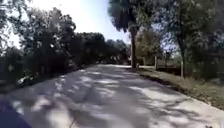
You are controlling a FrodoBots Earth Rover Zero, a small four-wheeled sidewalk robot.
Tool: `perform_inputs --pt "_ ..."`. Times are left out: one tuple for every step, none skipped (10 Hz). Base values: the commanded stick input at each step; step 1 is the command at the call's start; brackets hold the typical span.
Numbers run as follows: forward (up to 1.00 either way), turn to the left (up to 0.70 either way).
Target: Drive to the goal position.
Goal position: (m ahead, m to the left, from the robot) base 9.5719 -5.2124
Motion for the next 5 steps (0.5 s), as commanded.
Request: perform_inputs --pt "0.70 0.00" --pt "0.70 0.00" --pt "0.70 0.00" --pt "0.70 0.00" --pt "0.70 0.00"
